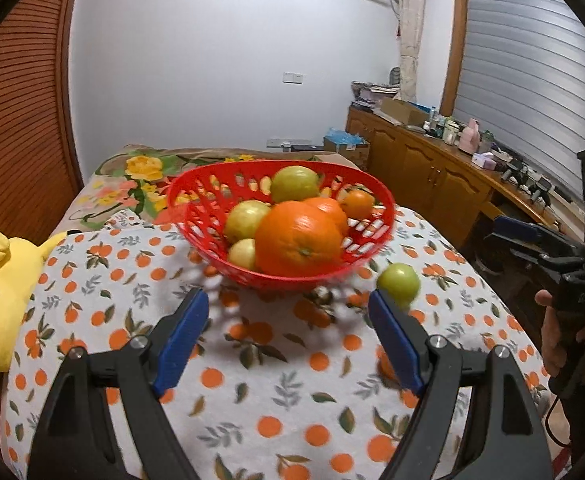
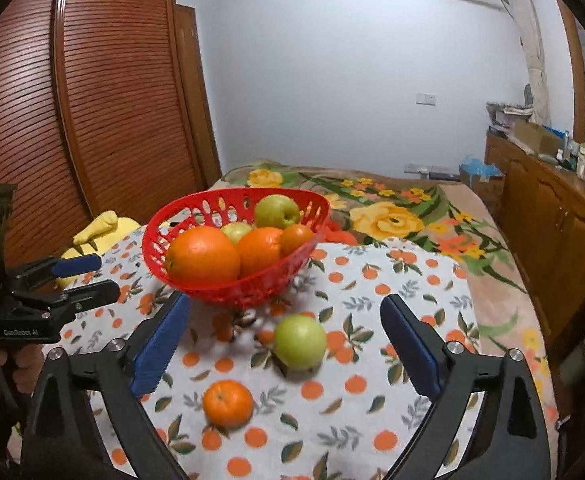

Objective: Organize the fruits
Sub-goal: 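Withdraw both open tools toward the remaining mandarin and green apple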

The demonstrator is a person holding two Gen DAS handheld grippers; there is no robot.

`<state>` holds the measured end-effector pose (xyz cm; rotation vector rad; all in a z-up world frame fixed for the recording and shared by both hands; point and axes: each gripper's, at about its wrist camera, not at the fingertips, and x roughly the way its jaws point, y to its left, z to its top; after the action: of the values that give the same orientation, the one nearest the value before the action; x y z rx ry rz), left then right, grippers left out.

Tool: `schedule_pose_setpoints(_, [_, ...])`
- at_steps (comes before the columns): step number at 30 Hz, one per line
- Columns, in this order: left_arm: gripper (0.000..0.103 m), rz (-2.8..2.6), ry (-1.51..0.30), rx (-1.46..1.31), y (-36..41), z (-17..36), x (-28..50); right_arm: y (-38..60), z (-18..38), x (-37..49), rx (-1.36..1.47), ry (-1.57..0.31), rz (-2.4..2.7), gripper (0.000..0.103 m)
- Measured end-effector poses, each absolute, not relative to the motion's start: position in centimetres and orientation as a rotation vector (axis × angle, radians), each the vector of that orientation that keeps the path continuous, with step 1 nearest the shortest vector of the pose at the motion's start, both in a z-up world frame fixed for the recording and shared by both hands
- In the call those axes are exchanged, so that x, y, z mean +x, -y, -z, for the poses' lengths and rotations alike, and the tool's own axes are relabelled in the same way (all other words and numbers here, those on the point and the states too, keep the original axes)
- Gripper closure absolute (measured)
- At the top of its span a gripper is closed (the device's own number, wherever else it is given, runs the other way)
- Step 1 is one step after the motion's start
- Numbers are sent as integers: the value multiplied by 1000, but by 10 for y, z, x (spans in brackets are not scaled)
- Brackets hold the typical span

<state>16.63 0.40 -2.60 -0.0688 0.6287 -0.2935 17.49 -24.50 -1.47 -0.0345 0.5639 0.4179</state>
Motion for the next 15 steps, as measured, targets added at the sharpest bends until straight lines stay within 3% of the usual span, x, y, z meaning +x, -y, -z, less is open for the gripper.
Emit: schedule_pose_setpoints(15, [21, 414, -731, -29, 60, 60, 166, 281, 32, 154, 6, -601, -385, 4])
